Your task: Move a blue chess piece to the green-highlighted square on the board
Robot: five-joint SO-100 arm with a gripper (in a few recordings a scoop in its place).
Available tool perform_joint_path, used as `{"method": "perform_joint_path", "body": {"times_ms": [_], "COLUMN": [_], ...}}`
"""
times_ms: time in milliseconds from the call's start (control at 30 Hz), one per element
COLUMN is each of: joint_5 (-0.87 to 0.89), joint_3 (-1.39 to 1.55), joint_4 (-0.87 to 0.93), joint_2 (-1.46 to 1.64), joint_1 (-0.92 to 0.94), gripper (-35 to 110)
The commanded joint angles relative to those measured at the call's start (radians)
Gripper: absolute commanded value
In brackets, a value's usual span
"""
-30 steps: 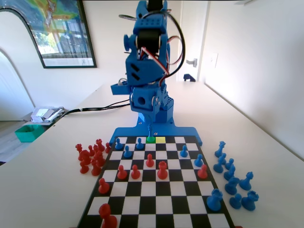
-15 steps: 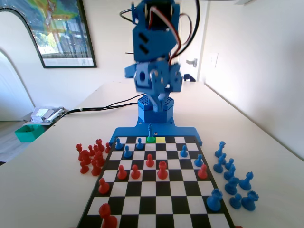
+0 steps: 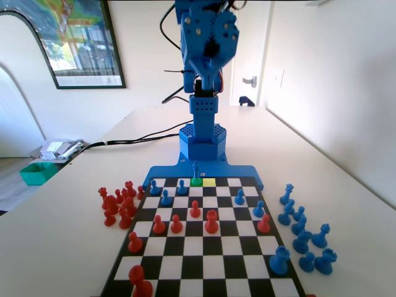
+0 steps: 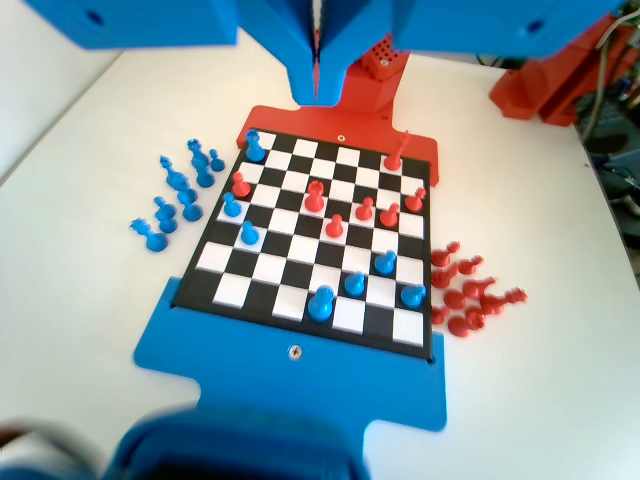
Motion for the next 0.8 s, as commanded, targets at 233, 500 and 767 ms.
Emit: {"method": "perform_joint_path", "body": {"times_ms": [233,500,767], "joint_5": [0.020,0.017,0.017], "joint_3": [0.018,0.106,0.120], "joint_4": [0.055,-0.043,-0.081], "joint_2": [0.253,0.357,0.428], "joint_1": [-0.017,0.000,0.018], "gripper": [1,1,1]}}
